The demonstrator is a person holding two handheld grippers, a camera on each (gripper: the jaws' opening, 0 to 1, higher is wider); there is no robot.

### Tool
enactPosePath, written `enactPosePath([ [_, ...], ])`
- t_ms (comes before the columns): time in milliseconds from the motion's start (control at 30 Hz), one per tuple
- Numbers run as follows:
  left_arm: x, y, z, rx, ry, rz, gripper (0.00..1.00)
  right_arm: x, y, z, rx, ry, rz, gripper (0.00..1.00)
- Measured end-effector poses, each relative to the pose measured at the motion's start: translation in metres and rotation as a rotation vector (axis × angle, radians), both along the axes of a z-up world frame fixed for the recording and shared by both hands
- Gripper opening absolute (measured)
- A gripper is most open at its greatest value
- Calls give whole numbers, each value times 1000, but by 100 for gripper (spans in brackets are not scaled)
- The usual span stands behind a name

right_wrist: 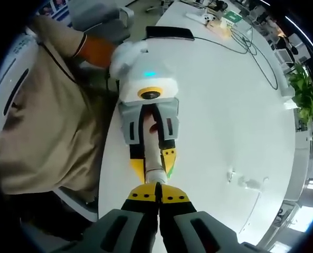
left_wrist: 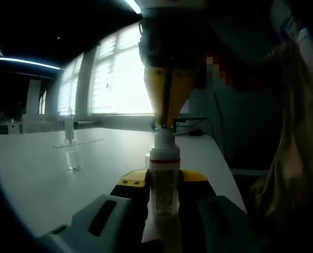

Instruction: Clamp pump bottle remove cover press pump head put on cover

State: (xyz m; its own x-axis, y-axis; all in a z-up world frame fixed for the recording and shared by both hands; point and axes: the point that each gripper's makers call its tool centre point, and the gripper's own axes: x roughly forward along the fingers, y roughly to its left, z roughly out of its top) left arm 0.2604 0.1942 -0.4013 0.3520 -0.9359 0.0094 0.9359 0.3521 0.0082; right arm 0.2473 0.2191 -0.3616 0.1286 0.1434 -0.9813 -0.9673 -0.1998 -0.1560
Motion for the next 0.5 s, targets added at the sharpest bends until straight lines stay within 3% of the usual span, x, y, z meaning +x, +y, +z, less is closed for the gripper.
enactPosePath([
  [500,-2,-2,1,0,-1,1,12,2,1,7,28,-15,7,0],
])
